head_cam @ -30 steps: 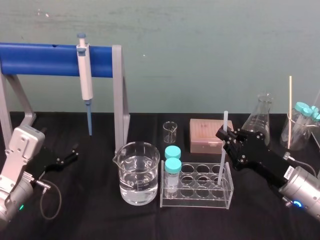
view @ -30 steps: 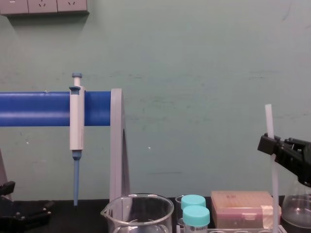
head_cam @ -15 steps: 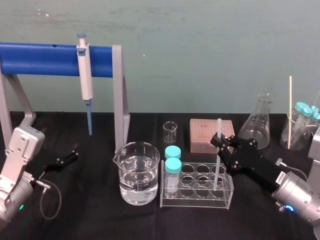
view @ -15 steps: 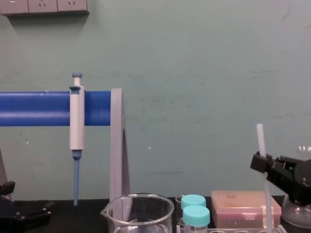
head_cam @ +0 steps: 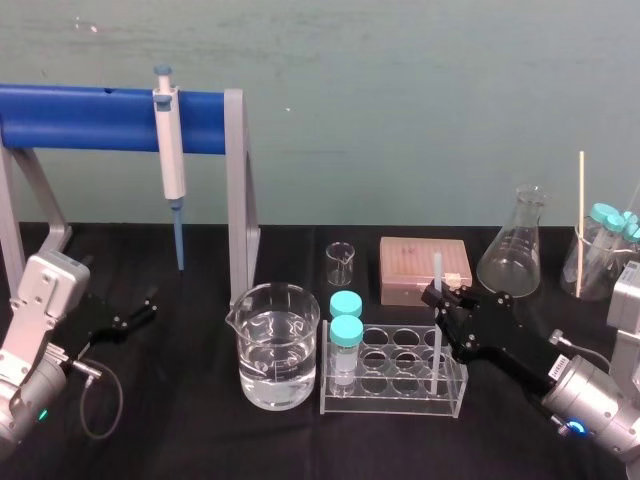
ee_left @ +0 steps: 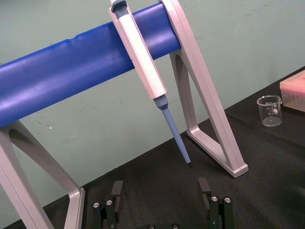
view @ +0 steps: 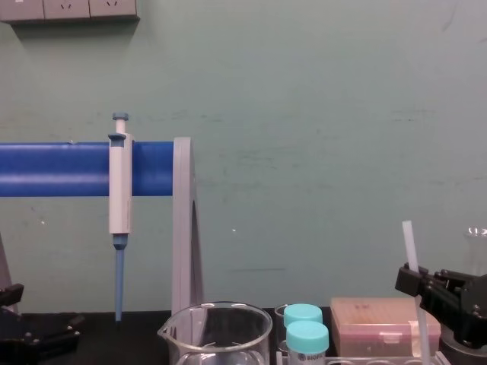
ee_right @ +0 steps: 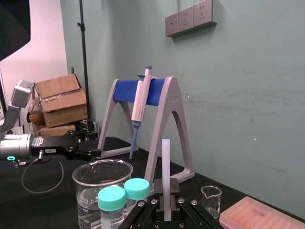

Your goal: Pick up the stirring rod with one hand, then place it down.

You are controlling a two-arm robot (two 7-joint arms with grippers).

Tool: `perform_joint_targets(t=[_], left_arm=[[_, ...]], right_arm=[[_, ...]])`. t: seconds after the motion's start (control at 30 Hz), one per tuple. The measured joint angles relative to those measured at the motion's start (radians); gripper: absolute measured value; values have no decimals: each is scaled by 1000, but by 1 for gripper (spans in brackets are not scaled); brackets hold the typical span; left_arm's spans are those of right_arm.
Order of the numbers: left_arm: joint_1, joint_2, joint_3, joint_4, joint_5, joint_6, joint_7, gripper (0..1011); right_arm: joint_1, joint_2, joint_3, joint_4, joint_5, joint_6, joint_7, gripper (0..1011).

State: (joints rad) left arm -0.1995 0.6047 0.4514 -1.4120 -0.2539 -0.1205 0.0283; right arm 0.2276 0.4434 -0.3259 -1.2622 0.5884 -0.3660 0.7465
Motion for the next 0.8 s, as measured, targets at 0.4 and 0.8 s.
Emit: perform_joint_targets(t=[0.4, 0.8], left_arm=[[0, 0, 0, 0, 0, 0, 0, 1000], [0, 0, 0, 0, 0, 0, 0, 1000]], right_arm=[[-6, -2, -1, 7, -6, 13, -4, 72], [-7, 0, -2, 6, -9, 14, -8, 72]])
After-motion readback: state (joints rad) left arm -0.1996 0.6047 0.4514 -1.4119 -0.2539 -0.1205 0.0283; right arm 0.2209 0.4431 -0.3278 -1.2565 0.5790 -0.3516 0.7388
